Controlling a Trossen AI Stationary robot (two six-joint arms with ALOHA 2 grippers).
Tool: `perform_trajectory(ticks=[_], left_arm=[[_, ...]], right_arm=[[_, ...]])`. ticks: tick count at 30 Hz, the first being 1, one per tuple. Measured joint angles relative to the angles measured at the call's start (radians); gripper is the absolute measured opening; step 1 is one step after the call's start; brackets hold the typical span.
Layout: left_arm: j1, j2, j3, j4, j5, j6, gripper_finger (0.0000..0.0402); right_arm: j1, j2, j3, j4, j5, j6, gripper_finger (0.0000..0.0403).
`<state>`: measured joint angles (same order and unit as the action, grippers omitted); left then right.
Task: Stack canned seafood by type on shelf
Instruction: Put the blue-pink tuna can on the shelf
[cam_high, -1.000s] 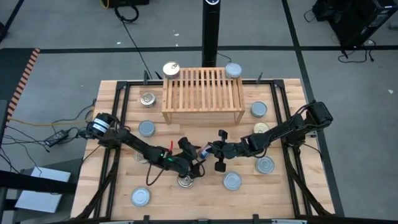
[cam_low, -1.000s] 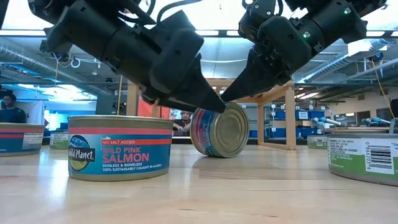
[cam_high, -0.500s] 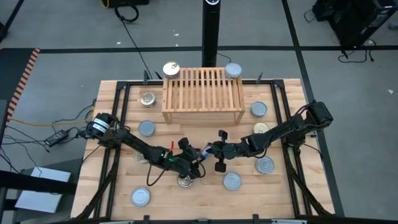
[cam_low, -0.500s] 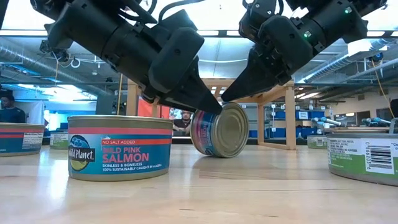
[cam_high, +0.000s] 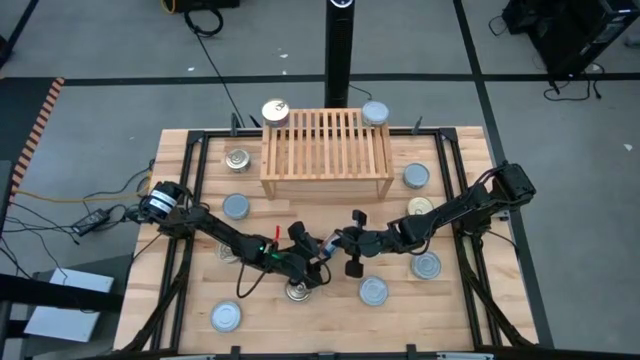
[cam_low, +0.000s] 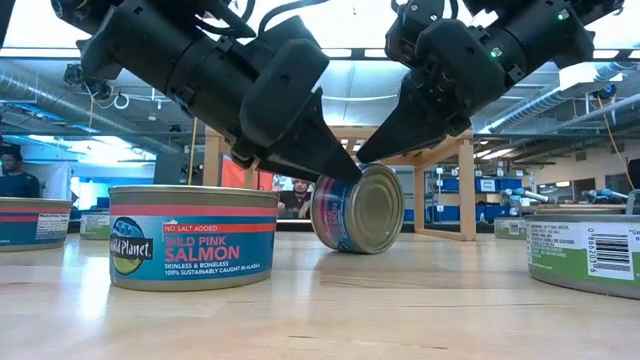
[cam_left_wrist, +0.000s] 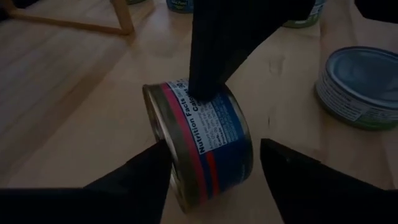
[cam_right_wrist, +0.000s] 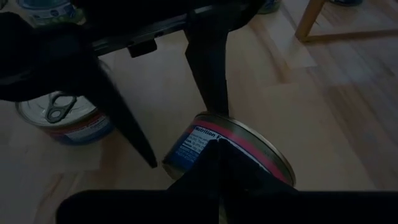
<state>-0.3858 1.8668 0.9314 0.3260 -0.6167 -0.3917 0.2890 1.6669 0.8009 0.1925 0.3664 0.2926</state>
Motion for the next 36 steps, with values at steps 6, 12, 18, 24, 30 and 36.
perform_trajectory(ticks=[6,12,18,24,30,36], left_arm=[[0.012,0.000,0.000,-0.013,-0.014,-0.005,0.0283],[0.027,0.000,0.000,-0.032,-0.044,-0.013,0.0287],[0.039,0.000,0.000,-0.057,-0.072,-0.009,0.0267],[0.045,0.000,0.000,-0.067,-0.059,0.030,0.0235],[0.046,0.000,0.000,-0.066,-0.052,0.105,0.0219],[0.046,0.000,0.000,-0.066,-0.036,0.164,0.0217]], right_arm=[[0.000,0.001,0.000,-0.004,0.053,0.073,0.0009],[-0.001,0.002,-0.001,-0.006,0.086,0.153,0.0009],[-0.001,0.002,-0.002,0.000,0.087,0.180,0.0009],[0.006,0.002,-0.002,0.016,0.084,0.180,0.0009],[0.010,0.002,-0.002,0.019,0.077,0.180,0.0009],[0.011,0.002,-0.002,0.022,0.074,0.168,0.0009]])
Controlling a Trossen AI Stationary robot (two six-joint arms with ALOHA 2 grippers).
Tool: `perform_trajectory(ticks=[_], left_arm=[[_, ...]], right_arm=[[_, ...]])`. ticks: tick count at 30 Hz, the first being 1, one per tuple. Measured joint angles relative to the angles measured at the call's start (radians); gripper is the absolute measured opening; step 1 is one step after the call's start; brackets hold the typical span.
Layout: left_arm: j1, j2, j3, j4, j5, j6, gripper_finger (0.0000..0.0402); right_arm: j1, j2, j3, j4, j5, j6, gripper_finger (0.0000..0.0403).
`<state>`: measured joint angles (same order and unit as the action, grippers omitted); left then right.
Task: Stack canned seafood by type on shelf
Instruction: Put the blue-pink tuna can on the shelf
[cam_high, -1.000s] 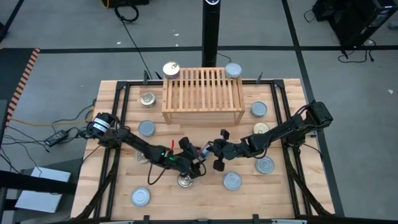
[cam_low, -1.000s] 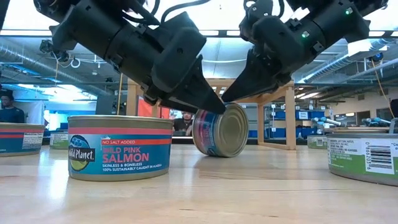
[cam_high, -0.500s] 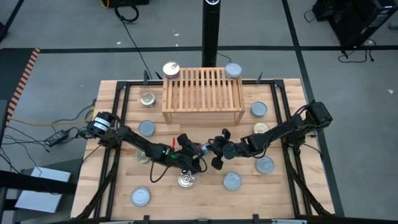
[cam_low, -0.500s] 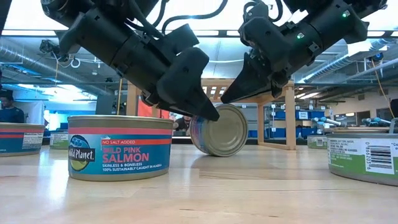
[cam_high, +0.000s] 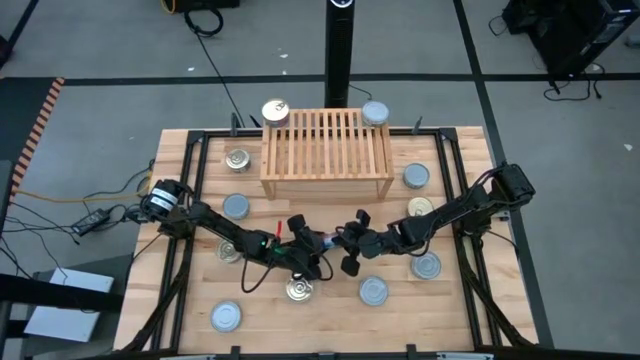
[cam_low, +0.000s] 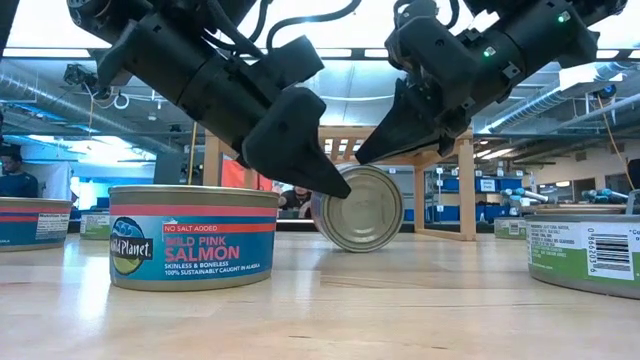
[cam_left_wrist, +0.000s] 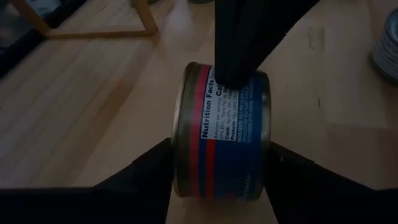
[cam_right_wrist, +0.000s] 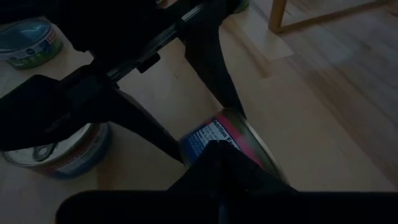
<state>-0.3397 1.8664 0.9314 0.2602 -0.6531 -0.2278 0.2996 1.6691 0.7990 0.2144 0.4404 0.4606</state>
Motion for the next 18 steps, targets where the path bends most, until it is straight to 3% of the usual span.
perform_trajectory(ticks=[7,18], left_arm=[[0.000,-0.024,0.000,-0.041,0.008,0.067,0.0215],[-0.044,-0.243,0.002,-0.372,-0.154,0.115,0.0214]], right_arm=[[0.033,-0.024,0.000,-0.005,0.006,-0.055,0.0011],[0.113,-0.111,0.002,-0.107,0.152,-0.089,0.0011]])
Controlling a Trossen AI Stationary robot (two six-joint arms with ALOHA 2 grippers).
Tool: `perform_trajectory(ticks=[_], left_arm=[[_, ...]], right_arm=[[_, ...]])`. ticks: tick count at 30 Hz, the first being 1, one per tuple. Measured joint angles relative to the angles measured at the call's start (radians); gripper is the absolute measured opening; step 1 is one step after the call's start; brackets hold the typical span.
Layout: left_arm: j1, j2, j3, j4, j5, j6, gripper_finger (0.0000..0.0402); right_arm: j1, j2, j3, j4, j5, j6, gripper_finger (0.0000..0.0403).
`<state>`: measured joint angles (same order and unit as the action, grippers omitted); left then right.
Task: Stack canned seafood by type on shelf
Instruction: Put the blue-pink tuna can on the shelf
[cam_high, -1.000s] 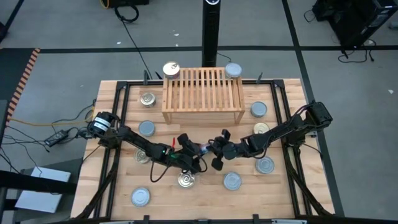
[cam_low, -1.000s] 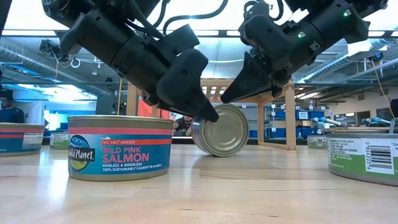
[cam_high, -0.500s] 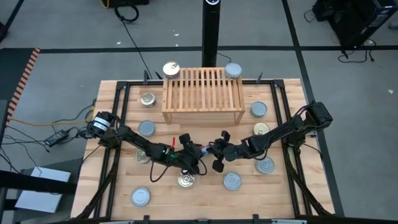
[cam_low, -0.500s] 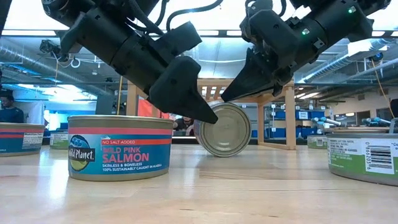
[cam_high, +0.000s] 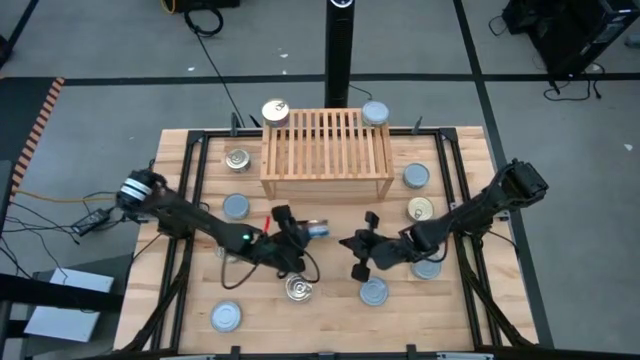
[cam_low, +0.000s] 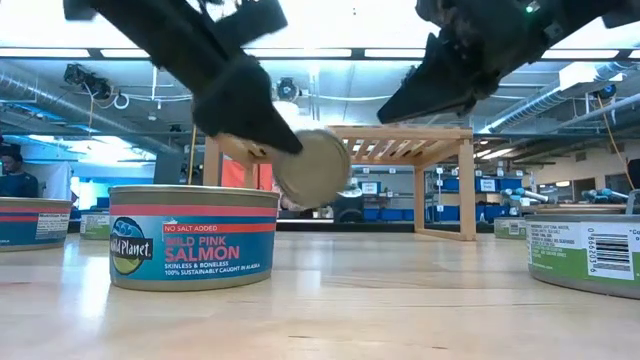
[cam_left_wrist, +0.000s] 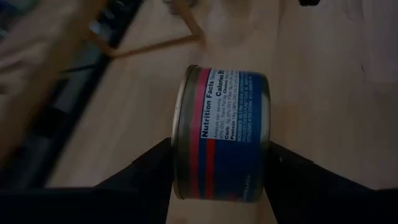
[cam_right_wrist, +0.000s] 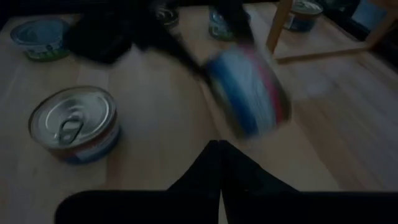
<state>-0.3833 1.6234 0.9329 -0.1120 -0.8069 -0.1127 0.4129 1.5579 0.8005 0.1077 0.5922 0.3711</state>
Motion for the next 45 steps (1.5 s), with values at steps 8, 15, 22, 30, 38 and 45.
perform_trajectory(ticks=[8,15,22,30,38,45], left_arm=[[-0.059,-0.229,0.000,-0.230,-0.190,-0.001,0.0214],[-0.061,-0.346,0.000,-0.333,-0.305,0.045,0.0214],[0.000,-0.359,0.079,-0.427,-0.410,0.185,0.0214],[0.185,-0.354,0.107,-0.509,-0.414,0.268,0.0214],[0.360,-0.353,0.107,-0.512,-0.310,0.311,0.0214],[0.454,-0.353,0.106,-0.443,-0.239,0.421,0.0214]], right_arm=[[0.005,0.010,0.000,-0.017,0.006,-0.002,0.0011],[0.003,0.011,0.000,-0.024,0.002,0.000,0.0011],[0.003,0.012,0.000,-0.029,0.002,0.000,0.0011],[0.003,0.012,0.000,-0.037,0.002,0.001,0.0011],[0.003,0.012,0.000,-0.042,0.002,0.001,0.0011],[0.003,0.012,0.000,-0.042,0.002,0.000,0.0011]])
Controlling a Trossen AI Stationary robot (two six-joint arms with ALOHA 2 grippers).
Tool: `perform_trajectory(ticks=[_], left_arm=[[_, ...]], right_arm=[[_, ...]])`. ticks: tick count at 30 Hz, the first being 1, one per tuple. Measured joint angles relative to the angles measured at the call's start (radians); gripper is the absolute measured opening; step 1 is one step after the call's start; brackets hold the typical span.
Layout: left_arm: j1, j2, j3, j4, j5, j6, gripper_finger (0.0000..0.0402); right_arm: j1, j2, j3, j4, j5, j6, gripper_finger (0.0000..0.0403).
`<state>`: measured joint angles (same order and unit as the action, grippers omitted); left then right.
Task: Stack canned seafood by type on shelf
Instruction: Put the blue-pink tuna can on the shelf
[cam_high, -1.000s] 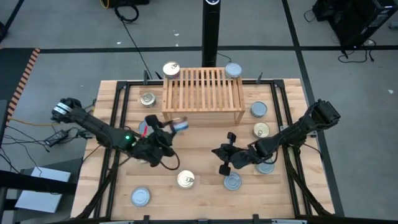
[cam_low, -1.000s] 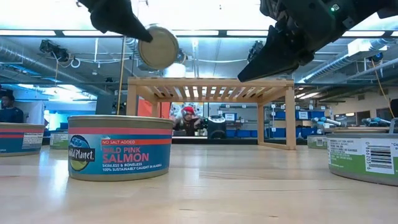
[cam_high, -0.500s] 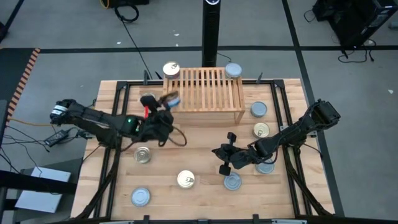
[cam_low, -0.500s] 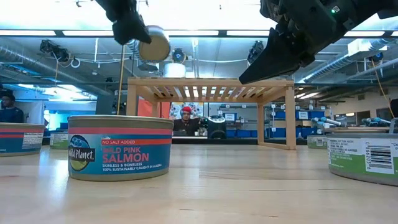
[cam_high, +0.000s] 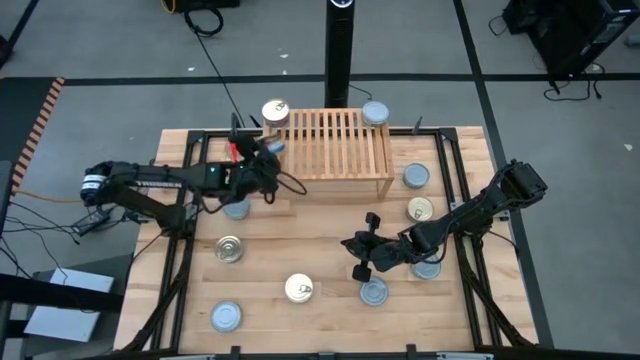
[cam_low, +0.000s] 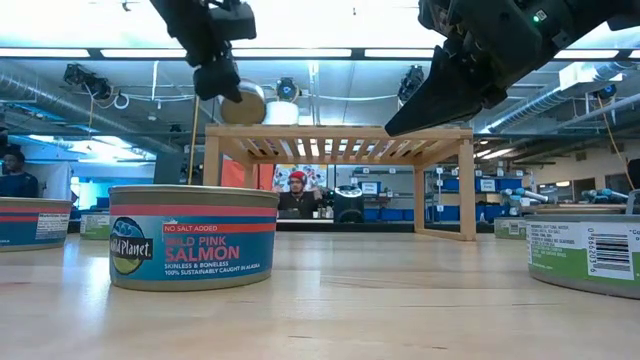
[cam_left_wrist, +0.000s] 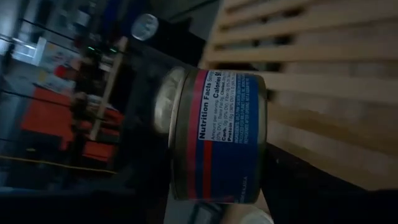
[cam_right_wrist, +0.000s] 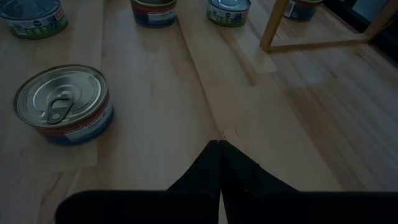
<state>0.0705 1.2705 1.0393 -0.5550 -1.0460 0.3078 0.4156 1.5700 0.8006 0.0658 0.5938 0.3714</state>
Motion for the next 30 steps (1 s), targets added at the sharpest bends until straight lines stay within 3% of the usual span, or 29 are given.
perform_trajectory(ticks=[7,11,19,30], left_arm=[[0.096,0.002,0.000,0.324,-0.022,0.346,0.0214],[0.170,0.008,0.000,0.384,-0.015,0.451,0.0214],[0.297,0.074,0.000,0.410,0.071,0.472,0.0214],[0.336,0.126,0.002,0.450,0.065,0.475,0.0216]], right_arm=[[0.000,0.000,0.000,0.000,0.000,0.000,0.0011],[0.000,0.000,0.000,0.000,0.000,0.000,0.0011],[-0.006,0.000,0.000,0.005,0.000,-0.006,0.0011],[-0.006,0.000,0.000,0.000,0.000,-0.008,0.0011]])
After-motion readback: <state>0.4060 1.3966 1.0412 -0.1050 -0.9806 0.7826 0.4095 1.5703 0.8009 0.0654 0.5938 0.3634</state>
